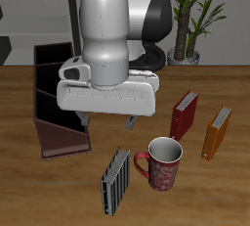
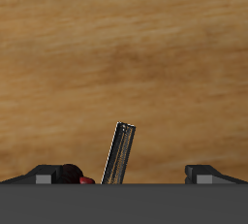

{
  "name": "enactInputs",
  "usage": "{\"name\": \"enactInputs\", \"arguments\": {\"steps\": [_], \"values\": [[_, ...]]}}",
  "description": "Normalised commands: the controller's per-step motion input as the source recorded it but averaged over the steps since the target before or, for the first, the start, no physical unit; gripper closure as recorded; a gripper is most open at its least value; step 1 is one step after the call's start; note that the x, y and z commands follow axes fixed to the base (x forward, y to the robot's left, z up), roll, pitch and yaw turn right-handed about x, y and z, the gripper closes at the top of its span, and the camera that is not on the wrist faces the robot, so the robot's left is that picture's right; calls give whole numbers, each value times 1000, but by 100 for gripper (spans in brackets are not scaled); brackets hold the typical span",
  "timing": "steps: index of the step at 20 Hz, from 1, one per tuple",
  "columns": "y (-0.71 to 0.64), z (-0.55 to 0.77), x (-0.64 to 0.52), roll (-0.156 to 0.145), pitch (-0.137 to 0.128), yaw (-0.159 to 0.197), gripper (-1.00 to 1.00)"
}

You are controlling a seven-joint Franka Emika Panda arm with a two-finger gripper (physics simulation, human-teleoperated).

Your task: Place the striped book into the right desk caddy's front compartment and place the red mug into the right desk caddy's right compartment

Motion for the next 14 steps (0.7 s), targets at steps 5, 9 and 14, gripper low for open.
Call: {"name": "enactInputs", "arguments": {"steps": [5, 9, 14], "values": [[27, -64, 147, 5, 17, 2, -100], [3, -21, 61, 4, 2, -32, -100], [-9, -115, 64, -6, 9, -10, -100]]}}
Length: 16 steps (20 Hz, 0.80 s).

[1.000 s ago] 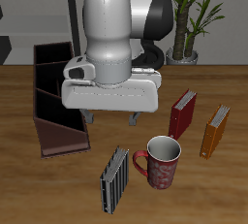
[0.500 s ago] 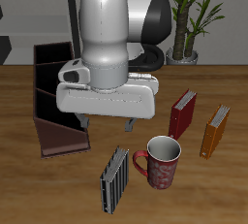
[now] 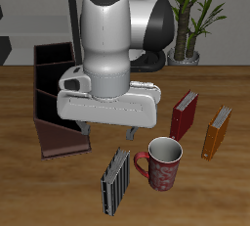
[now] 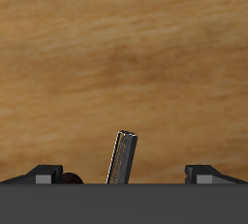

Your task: Place the striped book into the right desk caddy's front compartment and place the red mug into the right desk caddy's right compartment

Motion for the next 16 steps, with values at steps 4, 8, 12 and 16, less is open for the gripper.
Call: {"name": "enactInputs", "arguments": {"steps": [4, 8, 12, 16], "values": [[-48, -138, 61, -9, -2, -1, -100], [-9, -130, 27, -9, 4, 3, -100], [-46, -296, 82, -6, 24, -4, -100], [13, -278, -4, -3, 29, -18, -100]]}}
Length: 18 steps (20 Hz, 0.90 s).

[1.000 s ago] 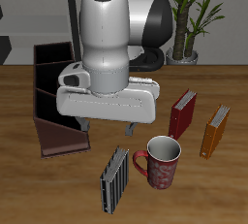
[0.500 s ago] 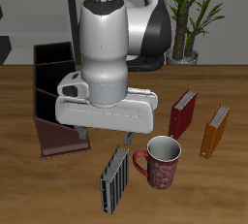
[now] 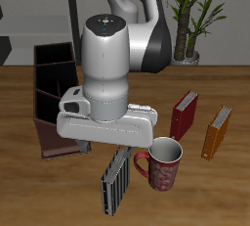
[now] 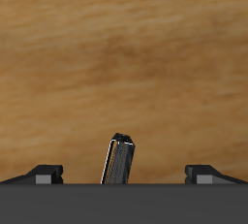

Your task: Place the striped book into the right desk caddy's front compartment and place the red mug into the right desk caddy's right compartment

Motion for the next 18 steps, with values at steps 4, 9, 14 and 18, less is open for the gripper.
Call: {"name": "enactInputs", "arguments": {"steps": [4, 9, 14, 18], "values": [[68, -193, -75, 2, 5, 9, -100], [-65, -244, 13, -8, 38, -20, -100], [-27, -182, 15, 2, 19, -16, -100], [-19, -127, -25, -9, 13, -17, -100]]}}
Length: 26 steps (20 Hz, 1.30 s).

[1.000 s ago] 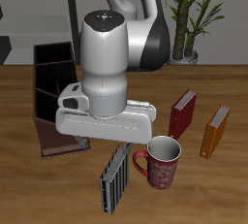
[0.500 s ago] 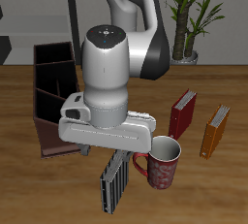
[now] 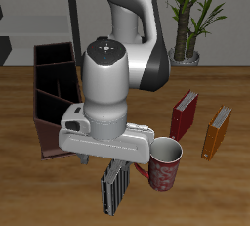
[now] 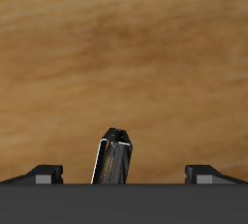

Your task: Place the striped book into the right desk caddy's front compartment and place the red mug into the right desk caddy's right compartment

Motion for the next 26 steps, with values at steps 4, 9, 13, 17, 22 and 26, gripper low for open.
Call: {"name": "enactInputs", "arguments": {"steps": [4, 9, 13, 17, 22, 26], "values": [[37, -274, -36, -1, 15, 1, -100], [24, -265, -5, 3, 18, -15, -100], [-8, -262, -16, -2, 14, 5, -100], [15, -212, -45, 14, 15, 20, -100], [12, -79, -79, 4, 8, 3, 100], [22, 12, -85, 18, -2, -10, 100]]}}
